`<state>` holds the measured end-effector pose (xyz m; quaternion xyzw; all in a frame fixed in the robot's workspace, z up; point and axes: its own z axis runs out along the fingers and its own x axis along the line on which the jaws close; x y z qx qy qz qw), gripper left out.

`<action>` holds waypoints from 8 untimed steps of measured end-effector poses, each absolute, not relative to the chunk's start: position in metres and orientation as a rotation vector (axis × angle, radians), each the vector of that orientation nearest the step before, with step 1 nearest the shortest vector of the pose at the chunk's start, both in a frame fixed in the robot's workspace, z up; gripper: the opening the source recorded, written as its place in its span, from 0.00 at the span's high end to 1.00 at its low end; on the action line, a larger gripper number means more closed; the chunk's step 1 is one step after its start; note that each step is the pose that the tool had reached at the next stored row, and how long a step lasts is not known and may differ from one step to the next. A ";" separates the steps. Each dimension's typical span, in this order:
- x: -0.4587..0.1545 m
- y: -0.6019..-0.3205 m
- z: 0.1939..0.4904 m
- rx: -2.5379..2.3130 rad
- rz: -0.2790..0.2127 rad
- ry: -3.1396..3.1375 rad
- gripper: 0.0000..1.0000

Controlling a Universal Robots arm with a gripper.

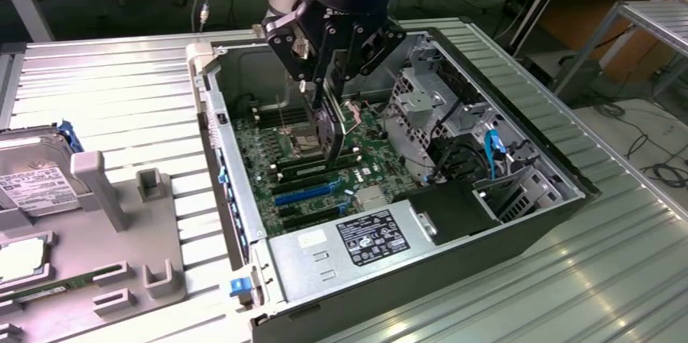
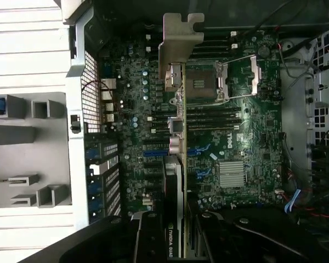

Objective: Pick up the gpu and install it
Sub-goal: 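Pick up the gpu and move the gpu toward the slot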

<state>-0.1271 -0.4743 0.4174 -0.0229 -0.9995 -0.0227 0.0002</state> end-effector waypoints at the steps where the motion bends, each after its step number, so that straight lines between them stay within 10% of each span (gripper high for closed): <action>1: -0.126 -0.474 0.417 -0.072 -0.071 -3.140 0.73; 8: -0.118 -0.474 0.417 -0.072 -0.072 -3.140 0.73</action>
